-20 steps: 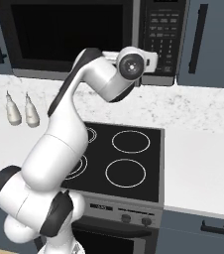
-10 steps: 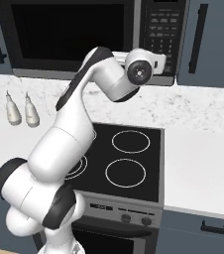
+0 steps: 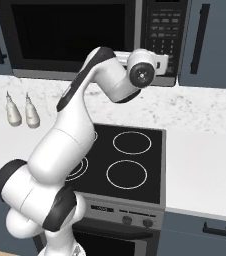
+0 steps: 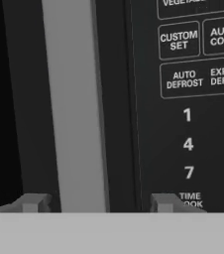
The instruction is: Open the microwave, place the bowl with waffle inside the microwave, then close the microwave door and turn it on.
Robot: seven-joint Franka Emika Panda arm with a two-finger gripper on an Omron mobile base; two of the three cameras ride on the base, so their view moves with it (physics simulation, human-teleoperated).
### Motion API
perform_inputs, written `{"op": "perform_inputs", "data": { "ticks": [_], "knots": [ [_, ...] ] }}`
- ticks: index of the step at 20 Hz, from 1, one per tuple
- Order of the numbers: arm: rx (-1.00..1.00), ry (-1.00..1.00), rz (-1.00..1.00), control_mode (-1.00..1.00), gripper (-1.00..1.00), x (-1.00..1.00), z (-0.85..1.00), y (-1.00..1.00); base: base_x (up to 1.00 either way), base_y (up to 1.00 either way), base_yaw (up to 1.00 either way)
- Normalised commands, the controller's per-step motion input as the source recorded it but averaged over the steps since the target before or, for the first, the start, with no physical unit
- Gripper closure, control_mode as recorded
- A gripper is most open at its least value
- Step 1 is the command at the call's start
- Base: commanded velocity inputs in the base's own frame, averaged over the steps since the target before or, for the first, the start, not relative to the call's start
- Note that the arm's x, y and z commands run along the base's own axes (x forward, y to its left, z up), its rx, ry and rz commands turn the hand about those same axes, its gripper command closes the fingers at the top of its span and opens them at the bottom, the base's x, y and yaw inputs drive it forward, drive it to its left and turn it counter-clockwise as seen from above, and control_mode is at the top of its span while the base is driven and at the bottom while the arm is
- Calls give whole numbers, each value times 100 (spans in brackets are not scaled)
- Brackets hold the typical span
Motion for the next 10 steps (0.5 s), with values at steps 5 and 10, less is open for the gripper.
{"op": "perform_inputs", "data": {
  "ticks": [5,10],
  "knots": [
    [0,-12,-7,-100,-100,-7,0,8,0,0,0],
    [0,-2,-3,-100,-100,-52,0,-9,0,0,0]
  ]
}}
